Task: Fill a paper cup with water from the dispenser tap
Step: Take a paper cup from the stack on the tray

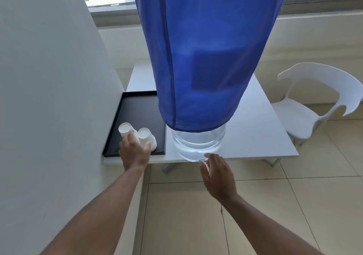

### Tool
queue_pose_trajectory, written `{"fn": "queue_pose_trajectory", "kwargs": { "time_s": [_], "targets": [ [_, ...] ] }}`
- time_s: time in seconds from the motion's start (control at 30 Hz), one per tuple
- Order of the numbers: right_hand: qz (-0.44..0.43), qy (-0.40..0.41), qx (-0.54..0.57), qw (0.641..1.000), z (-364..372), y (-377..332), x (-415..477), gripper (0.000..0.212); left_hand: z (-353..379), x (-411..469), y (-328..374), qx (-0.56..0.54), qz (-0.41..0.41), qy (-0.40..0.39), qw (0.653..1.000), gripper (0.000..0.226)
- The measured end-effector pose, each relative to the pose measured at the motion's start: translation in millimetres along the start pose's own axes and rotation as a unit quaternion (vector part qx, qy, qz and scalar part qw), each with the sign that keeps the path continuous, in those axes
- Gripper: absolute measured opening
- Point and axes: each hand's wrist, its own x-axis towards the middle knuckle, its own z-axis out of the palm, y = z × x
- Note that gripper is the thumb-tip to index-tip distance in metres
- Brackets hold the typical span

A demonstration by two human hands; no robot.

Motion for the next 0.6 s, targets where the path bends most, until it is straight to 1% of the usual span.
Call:
{"fn": "queue_pose_trajectory", "kwargs": {
  "time_s": [0.03,0.1,0.17,0.27,0.4,0.6],
  "targets": [
    [-0.005,0.006,0.015,1.0,5.5,-3.2,-0.6,0.034,0.9,7.5,1.4,0.005,-0.012,-0.018,1.0,0.075],
    [-0.009,0.006,0.026,1.0,16.3,-11.0,-0.2,0.037,2.5,20.2,3.9,0.027,-0.037,-0.048,0.998,0.077],
    [-0.005,-0.007,0.034,0.999,26.9,-18.6,-0.3,0.037,6.7,32.2,4.4,0.04,-0.048,-0.085,0.994,0.08],
    [-0.009,-0.003,0.054,0.998,42.6,-20.1,-2.0,0.029,18.8,39.8,-2.0,0.043,-0.04,-0.114,0.992,0.073],
    [-0.01,-0.011,0.075,0.997,58.1,-21.9,-10.7,0.019,28.7,43.7,-8.7,0.033,-0.038,-0.086,0.995,0.061],
    [0.003,-0.043,0.081,0.996,65.2,-19.3,-20.4,0.019,26.2,49.2,-5.8,0.011,-0.031,-0.047,0.998,0.053]
  ]
}}
